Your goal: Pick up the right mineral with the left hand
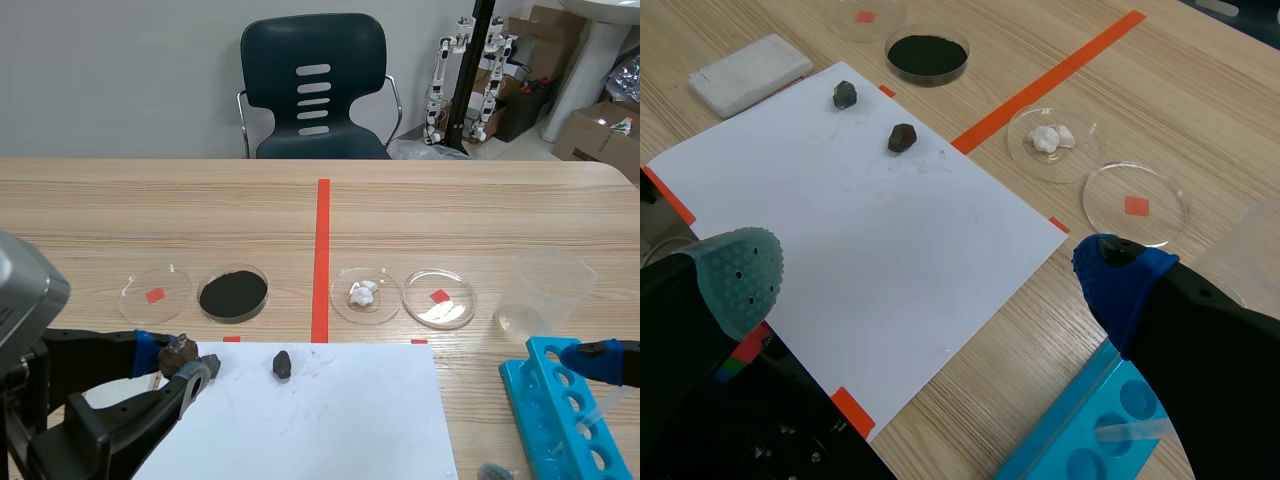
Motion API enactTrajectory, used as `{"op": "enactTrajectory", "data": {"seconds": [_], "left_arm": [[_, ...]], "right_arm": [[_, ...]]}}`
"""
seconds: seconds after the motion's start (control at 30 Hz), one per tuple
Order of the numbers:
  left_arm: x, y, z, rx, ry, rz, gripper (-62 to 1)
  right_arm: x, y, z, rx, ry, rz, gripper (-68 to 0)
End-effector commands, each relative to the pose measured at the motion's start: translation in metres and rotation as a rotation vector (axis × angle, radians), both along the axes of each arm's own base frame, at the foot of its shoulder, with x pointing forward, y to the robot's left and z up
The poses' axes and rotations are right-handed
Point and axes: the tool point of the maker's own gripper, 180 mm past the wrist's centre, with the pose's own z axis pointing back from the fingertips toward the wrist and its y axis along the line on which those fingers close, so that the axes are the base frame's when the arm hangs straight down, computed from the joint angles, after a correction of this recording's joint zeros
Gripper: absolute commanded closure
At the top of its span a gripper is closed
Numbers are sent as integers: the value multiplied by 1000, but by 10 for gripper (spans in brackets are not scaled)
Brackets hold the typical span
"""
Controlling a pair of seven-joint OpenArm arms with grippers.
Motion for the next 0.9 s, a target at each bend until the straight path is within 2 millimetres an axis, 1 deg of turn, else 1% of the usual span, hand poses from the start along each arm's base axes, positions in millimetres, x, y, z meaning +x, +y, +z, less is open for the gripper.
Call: {"op": "enactTrajectory", "data": {"seconds": [0.0, 0.87], "left_arm": [[3, -5, 11, -33, -27, -2, -130], [3, -5, 10, -23, -32, -5, -130]], "right_arm": [[3, 1, 6, 20, -21, -4, -604], [3, 1, 6, 20, -21, -4, -604]]}}
